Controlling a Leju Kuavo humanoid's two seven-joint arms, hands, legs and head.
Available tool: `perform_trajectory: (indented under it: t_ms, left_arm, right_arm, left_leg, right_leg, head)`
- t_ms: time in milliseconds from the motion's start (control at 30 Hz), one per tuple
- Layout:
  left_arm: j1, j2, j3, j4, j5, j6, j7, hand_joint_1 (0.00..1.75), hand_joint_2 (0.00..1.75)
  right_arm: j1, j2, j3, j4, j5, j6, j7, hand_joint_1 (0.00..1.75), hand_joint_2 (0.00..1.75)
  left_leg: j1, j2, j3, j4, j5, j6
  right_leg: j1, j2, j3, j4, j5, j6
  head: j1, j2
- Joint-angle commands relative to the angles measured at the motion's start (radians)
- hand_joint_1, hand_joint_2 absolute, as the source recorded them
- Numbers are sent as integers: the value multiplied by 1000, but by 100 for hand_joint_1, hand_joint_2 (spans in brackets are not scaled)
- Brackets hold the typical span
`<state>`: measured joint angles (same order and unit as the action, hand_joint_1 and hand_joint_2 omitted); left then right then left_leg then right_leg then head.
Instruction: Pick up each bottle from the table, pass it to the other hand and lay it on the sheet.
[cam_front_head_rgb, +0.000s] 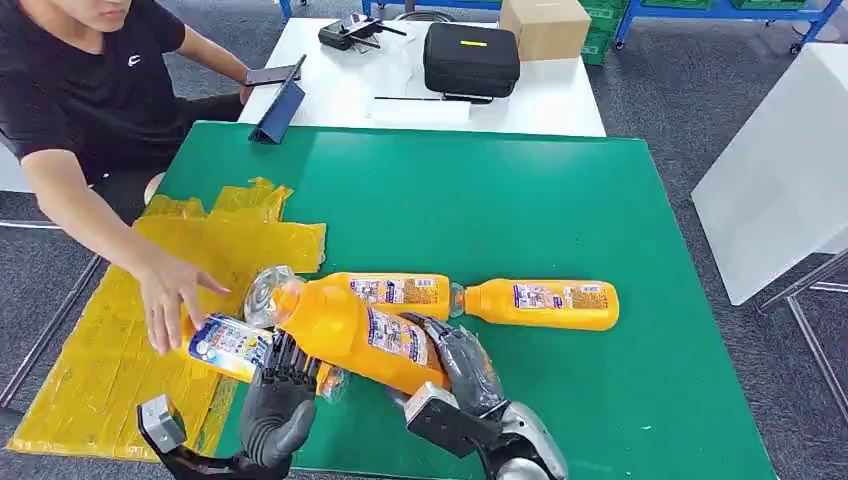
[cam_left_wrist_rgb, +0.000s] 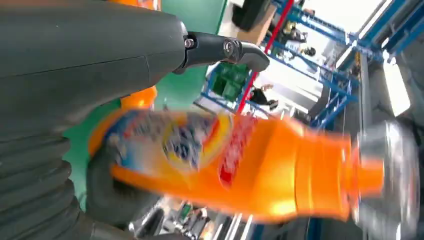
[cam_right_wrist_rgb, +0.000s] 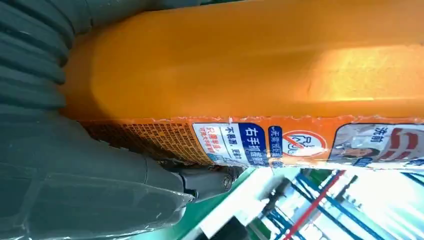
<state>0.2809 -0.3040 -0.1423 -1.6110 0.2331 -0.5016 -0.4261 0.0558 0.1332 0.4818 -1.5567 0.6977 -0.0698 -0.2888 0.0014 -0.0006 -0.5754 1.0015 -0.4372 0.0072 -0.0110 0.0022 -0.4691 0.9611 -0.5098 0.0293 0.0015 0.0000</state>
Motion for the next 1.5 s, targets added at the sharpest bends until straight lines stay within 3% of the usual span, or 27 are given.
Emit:
perform_trajectory:
  t_ms: [33,100,233,333,433,633,667,700,733,767,1233,1500]
  left_arm:
    - [-46,74,-112,59,10,50,-20,0,175]
    - [-46,76,-111,65,21,60,-21,0,175]
    - [-47,77,-110,68,23,59,-22,0,175]
    - [-37,71,-96,70,30,70,-30,0,175]
    - [-28,69,-74,72,28,73,-43,0,175]
    - [-41,64,-56,94,19,57,-49,0,175]
    - [-42,63,-55,96,19,57,-50,7,175]
    - [-45,59,-50,99,23,52,-54,164,175]
    - [-46,58,-50,99,23,51,-54,164,175]
    - [-48,57,-49,98,27,45,-56,175,175]
    - [-42,33,-13,67,15,27,-85,175,175]
    - [-35,39,32,10,-164,151,-107,175,175]
  right_arm:
    - [-56,34,41,173,19,30,4,175,175]
    - [-52,53,132,221,95,31,11,175,175]
    - [-50,65,153,242,107,4,17,175,175]
    - [-58,69,320,294,175,17,-2,175,175]
    - [-56,72,454,316,214,-28,7,175,175]
    - [-76,40,483,318,186,-43,43,175,175]
    - [-78,39,481,320,183,-44,43,175,175]
    - [-79,37,475,321,176,-47,42,175,175]
    - [-79,36,474,321,176,-47,42,175,175]
    - [-78,34,475,318,176,-47,42,175,175]
    - [-74,31,464,318,169,-67,60,175,175]
    - [-64,7,373,243,171,-119,90,175,175]
  left_leg:
    - [0,0,1,-1,1,-1]
    - [1,1,1,-1,0,-1]
    - [1,2,-1,-1,0,-1]
    - [1,0,2,-2,0,-1]
    - [1,3,2,-2,0,-1]
    - [2,-2,0,-2,0,-1]
    - [3,-1,1,-2,0,-2]
    - [2,-2,1,-3,1,-1]
    - [1,-3,0,-1,1,-1]
    - [2,-3,0,-2,1,-1]
    - [1,-3,-1,-1,1,-1]
    - [2,-3,-1,-1,1,-1]
  right_leg:
    - [0,0,1,-2,1,-1]
    - [1,1,2,-2,1,-1]
    - [1,2,6,-1,1,-1]
    - [1,0,10,-3,0,-1]
    - [1,2,3,-2,1,-1]
    - [2,-3,1,-3,0,-2]
    - [2,-2,1,-4,0,-2]
    - [2,-4,2,-4,0,-2]
    - [1,-4,1,-2,0,-1]
    - [1,-4,1,-3,0,-1]
    - [1,-5,0,-2,0,-1]
    - [1,-5,-1,-2,0,-1]
  head:
    - [0,0]
    - [0,0]
    - [0,0]
    - [0,0]
    - [0,0]
    - [0,0]
    - [-1,0]
    - [0,0]
    - [0,0]
    - [0,0]
    - [0,0]
    - [0,0]
